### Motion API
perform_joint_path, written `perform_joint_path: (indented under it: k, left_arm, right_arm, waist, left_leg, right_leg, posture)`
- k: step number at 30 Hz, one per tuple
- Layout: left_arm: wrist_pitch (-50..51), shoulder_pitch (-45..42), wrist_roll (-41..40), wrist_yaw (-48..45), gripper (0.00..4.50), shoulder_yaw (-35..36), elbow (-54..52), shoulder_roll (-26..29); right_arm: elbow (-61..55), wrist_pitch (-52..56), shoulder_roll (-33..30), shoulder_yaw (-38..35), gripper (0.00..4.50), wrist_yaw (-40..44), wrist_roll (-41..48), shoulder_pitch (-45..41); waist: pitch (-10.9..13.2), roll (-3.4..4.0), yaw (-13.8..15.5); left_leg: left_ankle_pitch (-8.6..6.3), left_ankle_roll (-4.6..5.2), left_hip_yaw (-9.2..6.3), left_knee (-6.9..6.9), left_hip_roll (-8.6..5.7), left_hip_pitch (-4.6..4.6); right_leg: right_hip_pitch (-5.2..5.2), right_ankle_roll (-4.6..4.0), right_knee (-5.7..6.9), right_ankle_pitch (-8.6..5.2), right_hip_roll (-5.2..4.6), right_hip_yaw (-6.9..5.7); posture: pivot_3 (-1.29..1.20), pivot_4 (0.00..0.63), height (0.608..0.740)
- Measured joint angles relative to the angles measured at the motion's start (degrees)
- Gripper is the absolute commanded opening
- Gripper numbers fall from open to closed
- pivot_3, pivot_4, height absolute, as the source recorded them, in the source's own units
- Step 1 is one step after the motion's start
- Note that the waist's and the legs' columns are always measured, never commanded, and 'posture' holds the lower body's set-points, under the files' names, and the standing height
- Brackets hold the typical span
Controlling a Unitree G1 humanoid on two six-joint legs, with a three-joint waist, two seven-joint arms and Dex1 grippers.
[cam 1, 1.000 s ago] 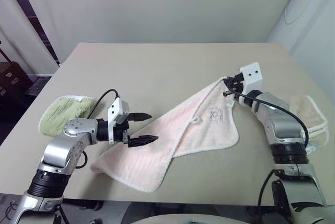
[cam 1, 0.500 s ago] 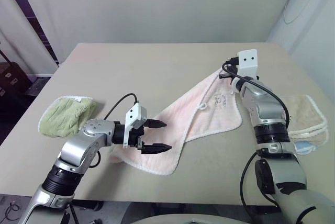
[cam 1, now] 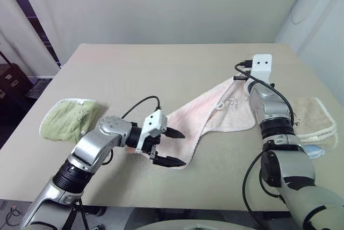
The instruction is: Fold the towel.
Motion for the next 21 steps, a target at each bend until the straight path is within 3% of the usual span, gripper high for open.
perform_joint_path:
  k: [5,11,21]
  left_arm:
    - [5.96,-0.29,-3.32,-1.20,4.50,-0.26,-2.77,2.68]
    - [5.95,1.02,-2.59,0.71,4.50,-0.27,-2.36,3.33]
    - [5.74,-1.81,0.40,6.00,4.50,-2.13,0.61,-2.60]
  right_arm:
    - [-0.33,-0.45,-0.29,-1.68,0.02,-0.24,0.66,-0.07]
    - [-15.38,3.08,0.84,-1.41,0.02,1.64,2.49,-0.22]
    - [-32.04,14.10,4.53,-1.24,0.02,0.43,4.60,-2.45]
  waist:
    - [-0.01,0.03,-0.19]
    - [0.00,0.06,0.03]
    - [-0.01,0.06,0.23]
  left_leg:
    - [0.01,-0.01,0.01,-0.03,0.03,0.05]
    - [0.01,0.00,0.04,-0.05,0.04,-0.05]
    - [0.01,0.00,0.05,-0.03,0.04,-0.10]
  right_leg:
    - [-0.01,0.00,0.04,0.00,0.05,0.04]
    - [-0.13,0.00,0.05,0.00,0.05,0.10]
    - [-0.19,0.00,0.05,0.00,0.04,0.11]
  posture:
    - [0.00,0.000,0.740]
    - [0.00,0.000,0.740]
    - [0.00,0.000,0.740]
